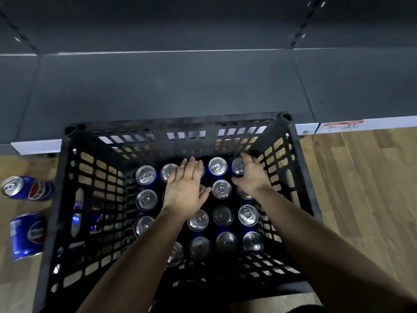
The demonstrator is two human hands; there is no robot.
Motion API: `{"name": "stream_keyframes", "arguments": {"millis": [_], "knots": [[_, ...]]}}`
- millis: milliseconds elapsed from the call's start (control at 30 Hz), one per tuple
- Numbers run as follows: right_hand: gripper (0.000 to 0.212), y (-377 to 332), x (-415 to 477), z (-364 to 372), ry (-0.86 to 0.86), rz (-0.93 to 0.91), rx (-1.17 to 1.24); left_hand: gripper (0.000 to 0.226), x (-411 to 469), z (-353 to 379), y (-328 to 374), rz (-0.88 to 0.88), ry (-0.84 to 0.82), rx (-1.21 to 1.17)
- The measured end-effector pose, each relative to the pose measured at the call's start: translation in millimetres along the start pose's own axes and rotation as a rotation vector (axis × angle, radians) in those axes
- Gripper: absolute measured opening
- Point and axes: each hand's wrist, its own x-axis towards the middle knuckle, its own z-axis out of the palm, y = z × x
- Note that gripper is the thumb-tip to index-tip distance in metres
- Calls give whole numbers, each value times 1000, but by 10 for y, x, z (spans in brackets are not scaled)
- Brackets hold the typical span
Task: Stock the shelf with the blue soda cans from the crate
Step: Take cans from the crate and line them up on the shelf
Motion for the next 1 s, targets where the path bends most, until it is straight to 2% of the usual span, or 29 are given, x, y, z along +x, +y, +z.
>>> {"name": "stream_keyframes", "arguments": {"millis": [233, 467, 800, 1000], "knots": [[75, -30, 93, 22, 38, 22, -30, 71, 13, 22, -98, -6, 19, 24], [71, -193, -161, -465, 96, -20, -22, 74, -69, -407, 53, -11, 0, -16], [73, -899, -1293, -2038, 47, -98, 30, 77, -562, -2263, 585, -1, 19, -11], [71, -1406, -2178, -3178, 82, -106, 239, 77, -997, -3594, 934, 28, 47, 3]]}}
